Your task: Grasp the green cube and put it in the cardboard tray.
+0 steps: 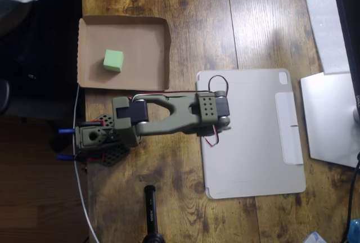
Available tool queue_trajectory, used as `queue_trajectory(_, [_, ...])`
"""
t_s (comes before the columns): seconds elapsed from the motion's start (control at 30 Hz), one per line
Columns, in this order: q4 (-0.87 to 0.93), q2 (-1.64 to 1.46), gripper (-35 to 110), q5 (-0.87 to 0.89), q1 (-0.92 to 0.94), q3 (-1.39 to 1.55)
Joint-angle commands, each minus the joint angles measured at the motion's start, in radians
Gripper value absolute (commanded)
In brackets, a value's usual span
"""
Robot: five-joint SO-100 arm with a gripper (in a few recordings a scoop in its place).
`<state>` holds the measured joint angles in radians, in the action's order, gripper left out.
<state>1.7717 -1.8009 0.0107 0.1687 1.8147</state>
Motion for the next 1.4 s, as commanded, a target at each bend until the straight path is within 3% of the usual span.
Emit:
queue_trajectory(0.0, [0.025, 0.02, 8, 0.018, 0.025, 0.006])
queue_trajectory(0.2, [0.025, 0.071, 0, 0.023, 0.038, 0.009])
queue_trajectory(1.37, [0.02, -0.049, 0, 0.006, 0.066, 0.014])
